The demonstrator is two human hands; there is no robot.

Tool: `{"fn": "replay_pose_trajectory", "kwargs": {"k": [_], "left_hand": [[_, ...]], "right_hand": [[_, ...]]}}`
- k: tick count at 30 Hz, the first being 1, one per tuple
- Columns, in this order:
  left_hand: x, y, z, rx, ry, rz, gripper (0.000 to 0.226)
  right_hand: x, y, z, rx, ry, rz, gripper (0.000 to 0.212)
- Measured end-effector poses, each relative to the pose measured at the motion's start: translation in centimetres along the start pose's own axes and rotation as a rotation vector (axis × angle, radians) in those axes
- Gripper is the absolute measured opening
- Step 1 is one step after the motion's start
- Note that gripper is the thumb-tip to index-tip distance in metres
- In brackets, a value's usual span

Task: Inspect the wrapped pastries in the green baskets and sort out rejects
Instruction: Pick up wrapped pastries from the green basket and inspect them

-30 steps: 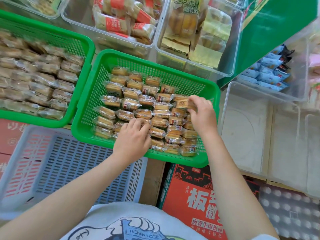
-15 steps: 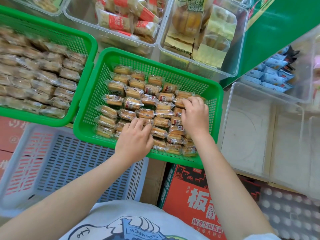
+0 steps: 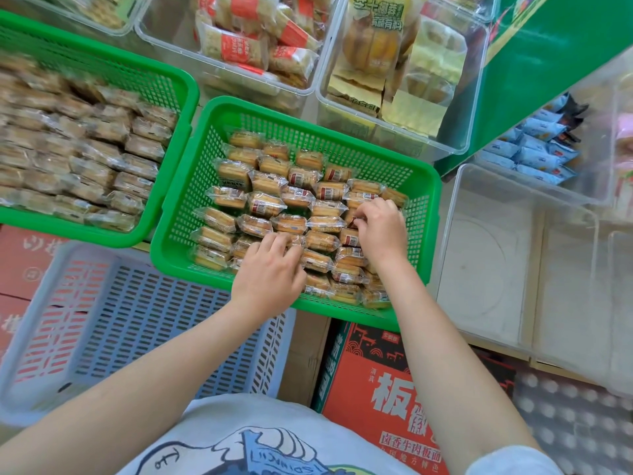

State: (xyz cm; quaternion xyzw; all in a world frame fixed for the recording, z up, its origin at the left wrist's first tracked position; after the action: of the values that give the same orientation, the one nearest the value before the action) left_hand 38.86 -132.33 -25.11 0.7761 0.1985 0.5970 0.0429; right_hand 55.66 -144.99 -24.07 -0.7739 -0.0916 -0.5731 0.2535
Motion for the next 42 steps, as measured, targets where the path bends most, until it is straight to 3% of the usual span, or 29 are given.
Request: {"fn": "replay_pose_trajectory", "kwargs": {"k": [4,8,15,22,26,32,36,42], "left_hand": [[-0.1,0.0,0.0,-0.001,0.007,0.002,0.037],[-0.1,0.0,0.0,-0.001,0.004,-0.004,0.038],[0.1,0.0,0.1,-0.014,0.017,-0.029,0.037],[0.7,0.2,0.3,0.01,0.006,-0.071,0.033],[3.4,2.2,2.6,-0.057,0.088,-0.09,0.045],[2.9,5.4,7.7,-0.19,-0.123,0.155,0.061],[0.4,5.6,8.5,-0.251,-0.232,0.243,0.054],[-1.0,4.9,7.7,-0.273,-0.25,0.257,0.051]], "right_hand": [[0.6,0.6,0.7,-0.093,-0.009,0.167,0.009],[1.3,0.4,-0.3,-0.06,-0.029,0.238,0.007],[3.9,0.8,-3.8,-0.046,0.109,0.296,0.008],[1.9,0.0,-2.1,-0.052,-0.07,0.135,0.008],[1.9,0.1,-2.2,-0.064,0.06,-0.104,0.015],[0.7,0.5,-2.7,-0.148,0.027,-0.086,0.04],[0.3,0.7,-2.4,-0.148,0.001,-0.064,0.031],[0.2,1.2,-1.8,-0.129,0.046,0.083,0.028]]}}
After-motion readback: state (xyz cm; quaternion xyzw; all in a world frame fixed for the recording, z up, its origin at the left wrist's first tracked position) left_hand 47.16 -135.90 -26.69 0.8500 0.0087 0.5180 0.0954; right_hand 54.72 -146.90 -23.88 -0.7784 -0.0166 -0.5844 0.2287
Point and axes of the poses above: each hand's wrist, its own z-axis towards the middle knuckle, its own x-axis out of the back of the hand, y = z × x, the point moved 7 cm from there along z, towards the middle knuckle, and after that the axes turned 5 degrees about -y, right-handed, at the moved point
